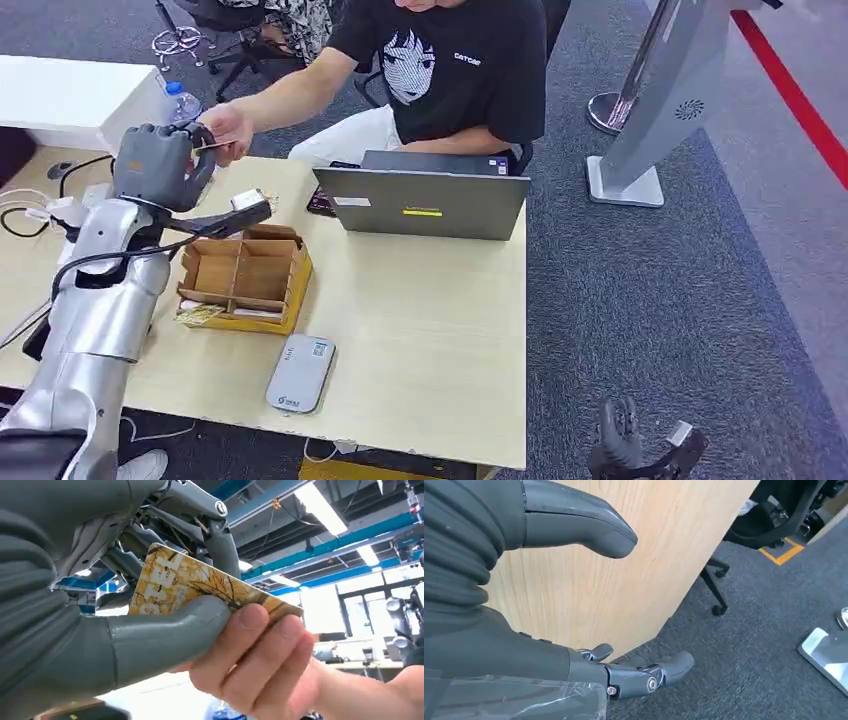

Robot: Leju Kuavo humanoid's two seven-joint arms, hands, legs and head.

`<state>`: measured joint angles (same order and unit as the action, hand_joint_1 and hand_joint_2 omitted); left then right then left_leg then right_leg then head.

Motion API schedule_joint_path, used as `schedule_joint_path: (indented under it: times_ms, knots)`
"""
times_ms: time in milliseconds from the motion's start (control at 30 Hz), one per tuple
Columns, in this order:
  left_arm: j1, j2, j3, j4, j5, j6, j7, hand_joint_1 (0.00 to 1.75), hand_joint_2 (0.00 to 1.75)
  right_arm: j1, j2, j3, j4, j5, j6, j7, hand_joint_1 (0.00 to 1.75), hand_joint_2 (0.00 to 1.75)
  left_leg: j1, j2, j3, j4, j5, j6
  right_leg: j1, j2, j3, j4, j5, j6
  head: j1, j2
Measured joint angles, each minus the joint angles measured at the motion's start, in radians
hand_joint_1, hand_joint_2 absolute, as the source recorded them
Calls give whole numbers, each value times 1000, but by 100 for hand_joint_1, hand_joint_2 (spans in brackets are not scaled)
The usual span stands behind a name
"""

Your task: Pass the card to the sensor for recognition and then transmit it.

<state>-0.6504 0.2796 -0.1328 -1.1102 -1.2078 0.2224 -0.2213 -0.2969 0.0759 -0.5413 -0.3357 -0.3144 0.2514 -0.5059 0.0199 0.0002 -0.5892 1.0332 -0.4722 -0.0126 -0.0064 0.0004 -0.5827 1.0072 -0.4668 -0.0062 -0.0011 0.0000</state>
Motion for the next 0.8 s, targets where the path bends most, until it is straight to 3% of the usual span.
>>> schedule_joint_path:
  times_ms: [300,333,367,467,567,700,800]
  knots:
    - [-11,-1,-14,37,0,11,0,175,175,0,0,0,2,4,0,0,0,175,0,1,0,0,0,0,0,1,0,0,0,0,0,0]
    - [-11,-1,-14,38,0,12,0,26,175,0,0,0,2,4,0,0,0,175,0,1,0,0,0,0,0,1,0,0,0,0,0,0]
    - [-11,0,-14,40,1,13,0,0,175,0,0,0,2,4,0,0,0,175,0,1,0,0,0,0,0,1,0,0,0,0,0,0]
    - [-6,0,-14,43,10,47,-5,0,175,0,0,0,2,2,0,0,0,175,0,1,-1,0,0,0,0,1,0,0,0,0,0,0]
    - [63,-1,-12,-8,65,205,-66,0,175,1,0,0,2,-5,0,-5,0,175,-1,1,0,0,-1,0,0,2,0,0,0,0,0,0]
    - [298,-35,33,-229,205,405,-196,0,175,12,0,-3,2,-34,-1,-25,0,175,-2,5,0,-1,-4,1,-1,6,-1,-1,-2,2,0,0]
    - [475,-79,104,-403,382,459,-319,0,175,33,-1,-19,2,-51,0,-34,0,175,-2,6,0,-1,-6,2,-1,7,-1,-1,-4,3,0,0]
